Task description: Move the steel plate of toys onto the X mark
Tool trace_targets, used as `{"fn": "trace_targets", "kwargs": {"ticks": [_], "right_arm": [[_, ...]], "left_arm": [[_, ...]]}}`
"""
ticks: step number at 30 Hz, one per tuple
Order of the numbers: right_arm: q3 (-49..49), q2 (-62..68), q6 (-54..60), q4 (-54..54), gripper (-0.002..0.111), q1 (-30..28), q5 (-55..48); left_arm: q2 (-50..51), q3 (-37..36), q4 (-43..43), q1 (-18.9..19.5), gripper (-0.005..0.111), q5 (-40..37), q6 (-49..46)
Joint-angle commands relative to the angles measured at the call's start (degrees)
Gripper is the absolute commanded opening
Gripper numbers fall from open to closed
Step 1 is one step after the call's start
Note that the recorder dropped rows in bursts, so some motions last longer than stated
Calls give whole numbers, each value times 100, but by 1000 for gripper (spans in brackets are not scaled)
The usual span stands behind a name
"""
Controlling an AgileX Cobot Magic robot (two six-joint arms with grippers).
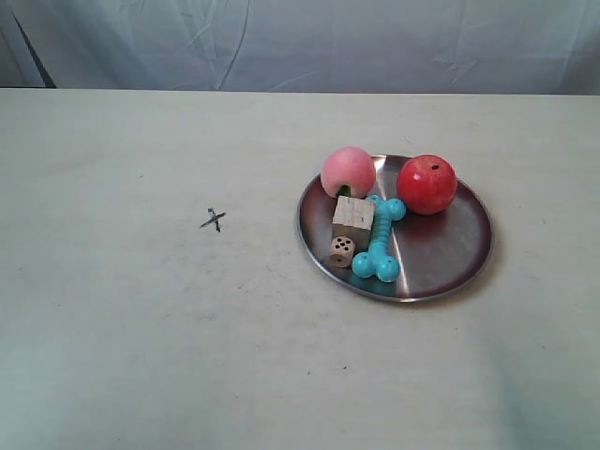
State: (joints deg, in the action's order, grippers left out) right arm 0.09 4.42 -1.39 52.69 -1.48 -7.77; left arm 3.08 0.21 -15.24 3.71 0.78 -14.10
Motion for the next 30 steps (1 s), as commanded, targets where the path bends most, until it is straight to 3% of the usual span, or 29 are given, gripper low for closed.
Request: {"fn": "trace_targets", "kwargs": {"ticks": [1,10,23,24,27,30], "right_arm": [[-9,-27,18,-10,1,30,61],[-9,-27,18,635,1,28,80],[-9,-27,10,959,1,28,360],[-9,-27,10,1059,1,28,360],[-9,-27,10,1251,1,28,151],[103,-27,195,1065,1,28,-79]], "left_arm": [[-48,-21,-118,-43,0,641,14],[-48,-21,-119,-43,0,2353,24],[-48,-21,-119,-43,0,2780,110],[-48,-21,-72,-43,0,3013,617],[-48,-21,741,-43,0,3805,3371],[-21,92,1083,-43,0,3466,4051]]}}
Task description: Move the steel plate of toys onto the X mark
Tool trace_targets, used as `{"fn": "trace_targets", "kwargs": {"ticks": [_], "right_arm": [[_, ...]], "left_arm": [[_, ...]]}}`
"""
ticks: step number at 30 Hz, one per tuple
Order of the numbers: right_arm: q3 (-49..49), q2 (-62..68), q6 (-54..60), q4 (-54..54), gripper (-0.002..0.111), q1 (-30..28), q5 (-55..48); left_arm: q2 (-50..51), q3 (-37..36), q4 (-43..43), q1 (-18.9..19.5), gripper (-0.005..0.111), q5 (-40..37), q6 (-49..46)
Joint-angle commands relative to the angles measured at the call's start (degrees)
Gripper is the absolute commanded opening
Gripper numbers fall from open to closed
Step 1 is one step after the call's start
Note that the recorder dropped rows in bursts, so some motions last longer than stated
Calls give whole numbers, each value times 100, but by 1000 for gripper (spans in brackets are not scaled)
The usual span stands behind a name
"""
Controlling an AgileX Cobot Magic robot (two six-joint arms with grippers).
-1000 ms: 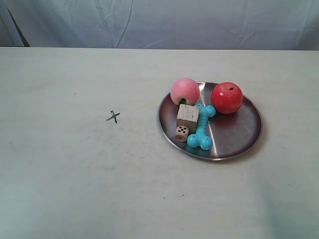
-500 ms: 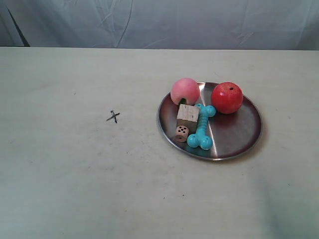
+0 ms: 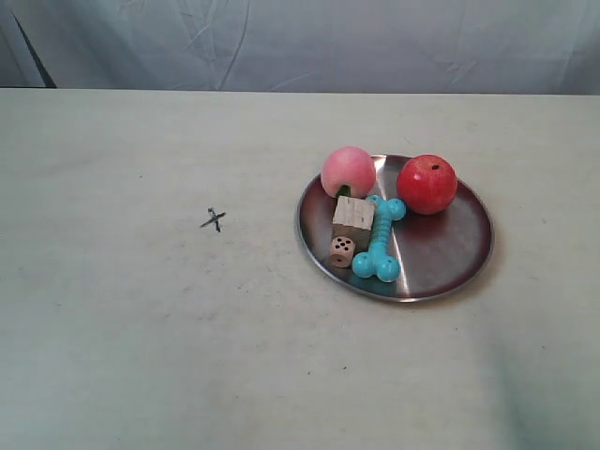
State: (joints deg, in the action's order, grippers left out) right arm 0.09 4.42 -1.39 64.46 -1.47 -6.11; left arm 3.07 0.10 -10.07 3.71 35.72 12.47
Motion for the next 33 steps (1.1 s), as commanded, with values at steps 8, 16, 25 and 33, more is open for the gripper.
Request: {"fn": "trace_targets", "kwargs": {"ticks": [8,16,25,33], "right_arm": [[1206,248,762,-1969,1,27,-151],[2149,2088,762,-3574,1,27,-615],[3261,4650,861,-3763,1,27,-1529],[4331,6145,1087,-4078,1,27,-2365]], "left_arm": [[758,1088,-968,-43,0,-1386,2561],[3046,2110,-3384,-284,0,22,4912],[5965,3661,-5232,-1455,0,1068,6597],[7745,4798,-6682,-2080,0,1113,8038]]}}
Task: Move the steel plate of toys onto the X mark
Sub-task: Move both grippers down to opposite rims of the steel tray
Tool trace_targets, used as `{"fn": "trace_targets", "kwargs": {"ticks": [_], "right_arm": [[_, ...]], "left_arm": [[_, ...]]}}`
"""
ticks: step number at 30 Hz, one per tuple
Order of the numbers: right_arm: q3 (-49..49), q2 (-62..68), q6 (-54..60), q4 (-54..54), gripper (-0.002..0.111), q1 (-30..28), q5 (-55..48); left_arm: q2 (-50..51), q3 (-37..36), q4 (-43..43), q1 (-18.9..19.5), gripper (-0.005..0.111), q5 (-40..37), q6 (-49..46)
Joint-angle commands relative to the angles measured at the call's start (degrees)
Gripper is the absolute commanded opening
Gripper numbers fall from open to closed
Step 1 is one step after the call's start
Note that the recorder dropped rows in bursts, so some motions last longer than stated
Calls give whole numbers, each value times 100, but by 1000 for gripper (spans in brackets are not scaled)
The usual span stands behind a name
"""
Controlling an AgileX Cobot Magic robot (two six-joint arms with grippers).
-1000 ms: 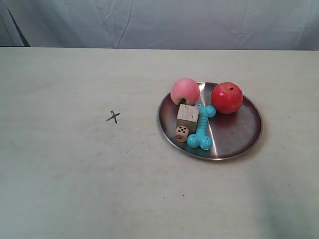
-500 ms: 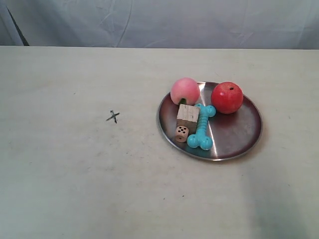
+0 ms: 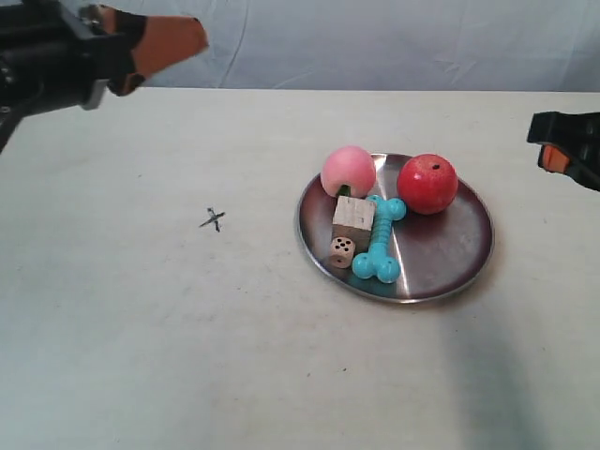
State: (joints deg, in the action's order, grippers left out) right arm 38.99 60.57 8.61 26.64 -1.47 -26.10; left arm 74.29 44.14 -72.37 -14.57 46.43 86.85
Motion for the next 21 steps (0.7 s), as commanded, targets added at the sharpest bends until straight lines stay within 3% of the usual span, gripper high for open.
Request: {"fn": "trace_targets", "kwargs": {"ticks": [1,8,14,21], "right_arm": [[542,627,88,-323,1,27,-408],[701,1101,88,-582,1,-7,-421],[835,1884,88,-554,1,-549,-852],[1518,2978,145,-534,1,-980,-1260]], "left_arm": [[776,470,-547,-305,0,56,653],[1400,567,-279,-394,0,510,600],[1703,653,19,-394,0,605,575],[2793,1593,-1978,-394,0,-28,3252]]}}
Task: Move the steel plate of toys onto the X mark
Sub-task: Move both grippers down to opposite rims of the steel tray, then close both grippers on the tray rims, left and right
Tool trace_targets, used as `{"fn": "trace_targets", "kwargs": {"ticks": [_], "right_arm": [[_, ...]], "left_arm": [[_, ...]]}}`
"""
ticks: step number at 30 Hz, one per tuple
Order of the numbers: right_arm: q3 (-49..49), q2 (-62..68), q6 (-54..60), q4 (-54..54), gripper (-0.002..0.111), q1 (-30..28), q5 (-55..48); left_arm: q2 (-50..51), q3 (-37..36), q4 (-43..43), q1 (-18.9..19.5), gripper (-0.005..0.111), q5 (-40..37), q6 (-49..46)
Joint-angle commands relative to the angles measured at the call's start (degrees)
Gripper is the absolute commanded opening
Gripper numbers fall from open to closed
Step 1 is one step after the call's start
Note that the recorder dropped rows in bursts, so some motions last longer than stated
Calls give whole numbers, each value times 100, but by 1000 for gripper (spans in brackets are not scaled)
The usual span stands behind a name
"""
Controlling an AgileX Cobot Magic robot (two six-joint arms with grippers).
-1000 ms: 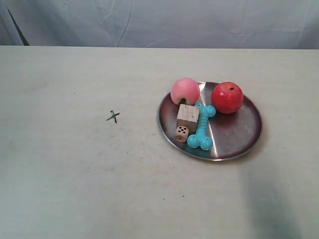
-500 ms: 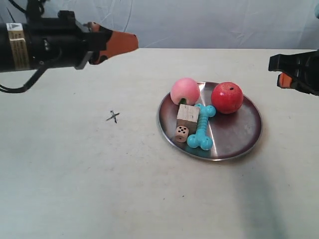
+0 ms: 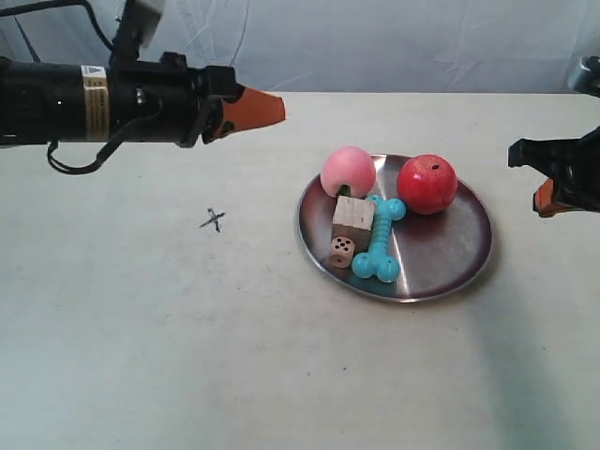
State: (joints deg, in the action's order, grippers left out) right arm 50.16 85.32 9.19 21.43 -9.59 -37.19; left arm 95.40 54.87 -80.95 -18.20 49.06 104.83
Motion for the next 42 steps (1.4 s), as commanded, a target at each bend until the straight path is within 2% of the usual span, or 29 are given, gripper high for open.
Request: {"fn": "trace_targets", "kwargs": {"ticks": [1,9,13,15,20,22,28,35,42], "right_arm": [[497,657,130,33,1,-168,-166],[1183,1685,562,355,1,-168,-194],[1343,2031,586,379,4,-168,-208],[1358,2133,720,459,13,-168,-245],[1358,2231,773,631,49,-168,-192],[1358,2269,773,656,56,-168,-174],[1358,2531,798,893,55,-168,-138],[1358,2730,798,1043,55,-168,-189],[1358,2759,798,1055,55,-168,-14]], "left_arm": [[855,624,-1167,-31,0,-238,1510],[2072,1397,-1148,-31,1,-26,1510],[2332,1489,-1220,-31,7,204,1510],[2437,1489,-1263,-31,16,261,1510],[2535,1489,-1383,-31,48,56,1510],[2535,1489,-1329,-31,50,-161,1510],[2560,1489,-1459,-141,49,-947,1510],[2885,1529,-1377,-452,49,-852,1510],[3031,1540,-1356,-481,49,-1034,1510]]}}
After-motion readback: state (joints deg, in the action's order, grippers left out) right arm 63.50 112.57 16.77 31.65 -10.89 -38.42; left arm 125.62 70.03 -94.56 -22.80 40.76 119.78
